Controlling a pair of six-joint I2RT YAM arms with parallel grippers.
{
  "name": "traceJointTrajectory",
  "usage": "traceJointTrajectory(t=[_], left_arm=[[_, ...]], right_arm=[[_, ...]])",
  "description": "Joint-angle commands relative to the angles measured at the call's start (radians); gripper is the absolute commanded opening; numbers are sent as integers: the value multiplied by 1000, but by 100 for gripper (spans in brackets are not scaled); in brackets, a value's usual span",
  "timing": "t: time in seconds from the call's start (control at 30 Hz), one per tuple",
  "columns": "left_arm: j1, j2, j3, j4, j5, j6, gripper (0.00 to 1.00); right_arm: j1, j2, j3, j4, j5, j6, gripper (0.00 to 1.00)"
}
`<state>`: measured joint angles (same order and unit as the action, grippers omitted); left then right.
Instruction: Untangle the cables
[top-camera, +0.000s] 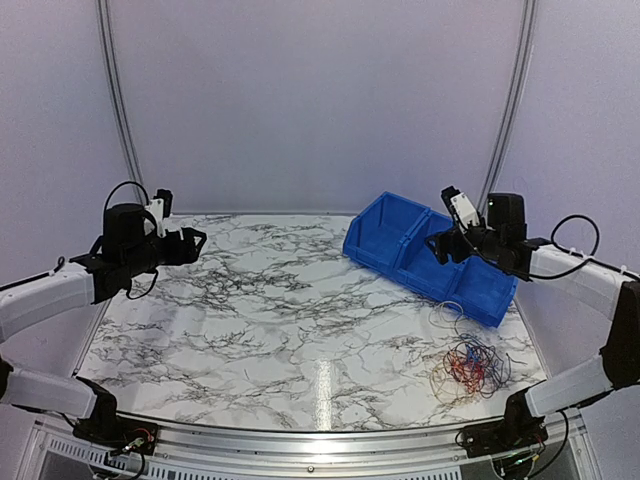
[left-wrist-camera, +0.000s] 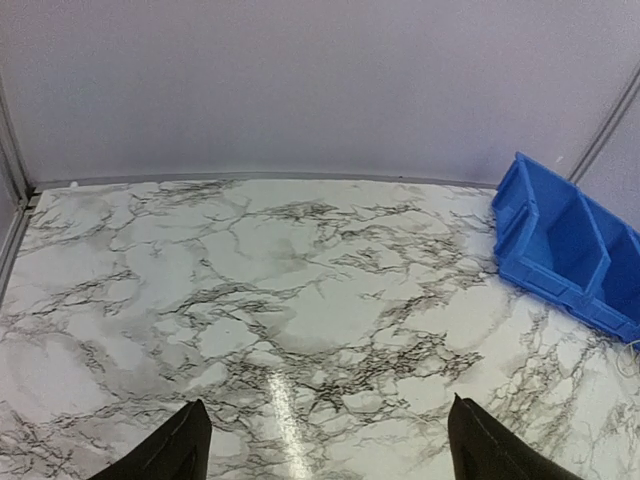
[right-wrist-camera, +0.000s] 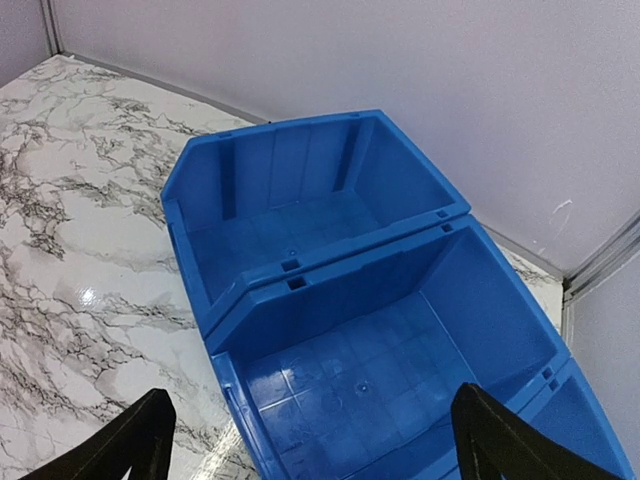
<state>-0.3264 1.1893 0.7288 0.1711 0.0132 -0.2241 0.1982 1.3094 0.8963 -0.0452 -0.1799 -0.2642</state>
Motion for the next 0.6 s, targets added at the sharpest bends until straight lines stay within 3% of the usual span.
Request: traceJointTrajectory(t=[0.0, 0.17, 0.3, 0.47, 0.57], left_arm=[[-69, 8, -9, 104, 133, 14, 84], [-202, 48, 72, 64, 89, 24, 79], [-338, 131, 240, -69, -36, 53, 77], [-445, 229, 358, -89, -43, 126, 76], [-463, 266, 330, -37, 9, 140, 73]], right_arm=[[-1, -5, -29, 83, -72, -14, 97], [0, -41, -47, 25, -240, -139, 98], [4, -83, 12, -147, -329, -246, 89], [13, -171, 67, -389, -384, -388, 72], [16, -229, 54, -501, -372, -483, 53]])
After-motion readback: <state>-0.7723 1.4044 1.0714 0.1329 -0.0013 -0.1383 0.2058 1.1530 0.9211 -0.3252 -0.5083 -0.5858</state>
